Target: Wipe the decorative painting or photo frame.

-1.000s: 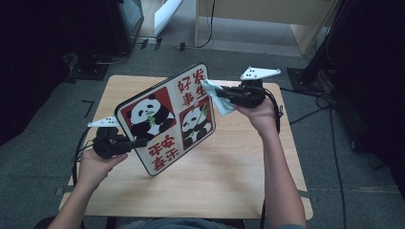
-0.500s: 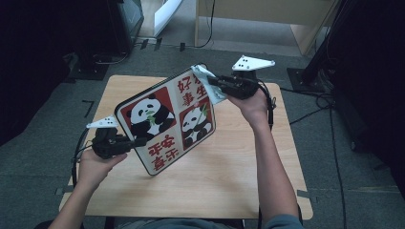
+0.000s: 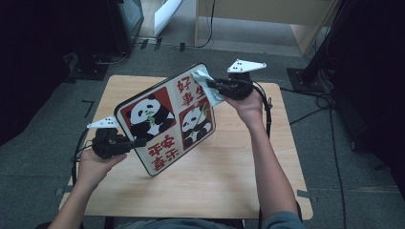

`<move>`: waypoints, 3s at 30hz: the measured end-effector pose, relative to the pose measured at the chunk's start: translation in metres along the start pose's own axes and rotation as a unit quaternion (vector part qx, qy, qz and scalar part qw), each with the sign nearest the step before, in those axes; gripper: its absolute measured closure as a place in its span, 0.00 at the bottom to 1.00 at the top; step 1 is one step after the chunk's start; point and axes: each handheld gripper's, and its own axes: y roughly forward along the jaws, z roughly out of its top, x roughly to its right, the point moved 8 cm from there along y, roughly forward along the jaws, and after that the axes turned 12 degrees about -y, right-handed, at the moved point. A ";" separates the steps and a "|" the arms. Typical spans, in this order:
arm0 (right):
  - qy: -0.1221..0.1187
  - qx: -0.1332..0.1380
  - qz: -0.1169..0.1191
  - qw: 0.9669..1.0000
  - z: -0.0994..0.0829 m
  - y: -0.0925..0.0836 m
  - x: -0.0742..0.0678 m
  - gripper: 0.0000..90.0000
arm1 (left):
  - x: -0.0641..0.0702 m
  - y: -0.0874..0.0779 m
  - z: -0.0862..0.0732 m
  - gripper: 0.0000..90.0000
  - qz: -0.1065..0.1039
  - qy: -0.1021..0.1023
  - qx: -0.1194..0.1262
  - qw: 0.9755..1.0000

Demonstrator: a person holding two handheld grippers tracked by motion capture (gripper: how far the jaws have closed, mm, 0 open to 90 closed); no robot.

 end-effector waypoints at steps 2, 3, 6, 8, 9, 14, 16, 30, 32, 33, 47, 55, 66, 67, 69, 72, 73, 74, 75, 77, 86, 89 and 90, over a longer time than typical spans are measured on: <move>0.002 0.013 -0.011 1.000 0.000 -0.001 0.001 0.91 | 0.000 0.000 0.000 0.89 -0.001 0.001 0.000 1.000; 0.006 0.012 -0.007 1.000 -0.001 0.000 0.001 0.91 | 0.000 0.000 0.000 0.89 -0.001 0.001 -0.001 1.000; 0.009 0.009 -0.006 1.000 -0.004 0.004 0.000 0.91 | 0.000 0.000 0.000 0.89 -0.002 0.002 -0.001 1.000; 0.007 0.005 -0.004 1.000 -0.006 0.006 -0.001 0.91 | 0.000 0.000 0.000 0.89 -0.002 0.002 -0.002 1.000; 0.011 0.002 -0.003 1.000 -0.008 0.006 -0.002 0.91 | 0.000 0.000 0.000 0.89 -0.002 0.002 -0.002 1.000; 0.019 -0.004 0.017 1.000 -0.013 0.009 -0.003 0.91 | 0.000 0.000 0.000 0.89 -0.004 0.002 -0.004 1.000; 0.021 -0.009 0.023 0.999 -0.016 0.009 -0.003 0.91 | 0.000 0.000 0.000 0.89 -0.005 0.003 -0.004 1.000; 0.043 -0.013 0.043 0.998 -0.035 0.013 -0.004 0.91 | -0.001 0.000 0.000 0.88 -0.011 0.005 -0.009 1.000; 0.051 -0.016 0.047 0.997 -0.038 0.014 -0.003 0.91 | -0.001 0.000 0.001 0.88 -0.012 0.006 -0.010 1.000; 0.050 -0.018 0.048 0.997 -0.040 0.015 -0.003 0.91 | -0.001 0.000 0.001 0.88 -0.012 0.006 -0.010 1.000; 0.070 -0.041 0.058 0.995 -0.064 0.019 -0.008 0.91 | -0.002 0.000 0.002 0.87 -0.021 0.007 -0.015 1.000; 0.073 -0.047 0.059 0.994 -0.076 0.021 -0.011 0.91 | -0.003 0.000 0.002 0.87 -0.023 0.009 -0.017 1.000; 0.066 -0.045 0.056 0.995 -0.090 0.025 -0.015 0.90 | -0.003 0.000 0.003 0.87 -0.025 0.011 -0.018 0.999; 0.065 -0.046 0.056 0.995 -0.091 0.025 -0.015 0.90 | -0.003 0.000 0.003 0.87 -0.025 0.011 -0.018 0.999; 0.070 -0.045 0.056 0.995 -0.092 0.025 -0.015 0.90 | -0.003 0.000 0.003 0.87 -0.025 0.011 -0.018 0.999; 0.075 -0.041 0.054 0.995 -0.096 0.026 -0.016 0.90 | -0.003 0.000 0.002 0.86 -0.025 0.011 -0.018 0.999; 0.074 -0.041 0.053 0.995 -0.098 0.026 -0.016 0.90 | -0.003 0.000 0.002 0.86 -0.025 0.011 -0.018 0.999; 0.075 -0.045 0.053 0.995 -0.100 0.026 -0.017 0.90 | -0.002 0.000 0.002 0.86 -0.025 0.012 -0.017 0.999; 0.074 -0.046 0.053 0.995 -0.101 0.026 -0.017 0.90 | -0.002 0.000 0.002 0.86 -0.026 0.012 -0.017 0.999; 0.072 -0.047 0.053 0.995 -0.103 0.027 -0.018 0.90 | -0.002 0.000 0.002 0.86 -0.026 0.013 -0.017 0.999; 0.070 -0.073 0.057 0.993 -0.119 0.029 -0.025 0.90 | -0.003 0.000 0.002 0.86 -0.028 0.015 -0.019 0.999; 0.069 -0.081 0.057 0.993 -0.125 0.031 -0.028 0.89 | -0.003 0.000 0.002 0.86 -0.031 0.014 -0.020 0.999; 0.075 -0.086 0.056 0.992 -0.127 0.031 -0.029 0.89 | -0.003 0.000 0.002 0.85 -0.031 0.015 -0.020 0.999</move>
